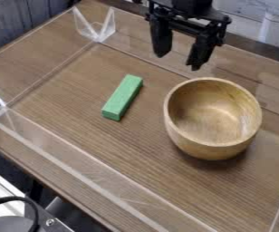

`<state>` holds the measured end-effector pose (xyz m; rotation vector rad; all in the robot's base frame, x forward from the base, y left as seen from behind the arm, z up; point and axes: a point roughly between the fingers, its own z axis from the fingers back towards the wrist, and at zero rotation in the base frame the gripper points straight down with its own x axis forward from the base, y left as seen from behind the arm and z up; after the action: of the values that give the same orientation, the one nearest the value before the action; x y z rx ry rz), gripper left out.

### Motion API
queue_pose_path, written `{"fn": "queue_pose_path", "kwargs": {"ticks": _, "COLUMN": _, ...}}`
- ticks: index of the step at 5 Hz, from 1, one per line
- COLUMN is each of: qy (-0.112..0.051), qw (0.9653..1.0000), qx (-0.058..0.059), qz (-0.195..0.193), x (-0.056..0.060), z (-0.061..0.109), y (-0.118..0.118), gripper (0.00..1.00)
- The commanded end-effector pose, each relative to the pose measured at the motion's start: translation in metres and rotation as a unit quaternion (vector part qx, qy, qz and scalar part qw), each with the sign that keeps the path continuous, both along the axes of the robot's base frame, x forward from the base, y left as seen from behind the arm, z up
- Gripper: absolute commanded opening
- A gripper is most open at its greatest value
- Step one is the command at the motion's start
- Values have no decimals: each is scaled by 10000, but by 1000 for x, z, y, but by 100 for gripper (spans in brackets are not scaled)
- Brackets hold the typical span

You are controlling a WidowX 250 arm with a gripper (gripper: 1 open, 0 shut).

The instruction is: Put the green block in the brown bowl

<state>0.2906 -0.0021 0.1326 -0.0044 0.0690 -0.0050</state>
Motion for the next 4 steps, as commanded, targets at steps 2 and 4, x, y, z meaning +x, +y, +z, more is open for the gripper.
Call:
{"fn": "queue_pose_path", "kwargs": {"ticks": 2, "qy": 165, "qw": 9998, "qx": 31, "qz": 87, "x": -10, "z": -19, "y": 18, "gripper": 100}}
{"fn": "queue_pose_path", "kwargs": {"ticks": 4, "qy": -218, "qw": 9978, "qx": -399, "qz": 481, "x": -40, "z": -24, "y": 57, "gripper": 100}}
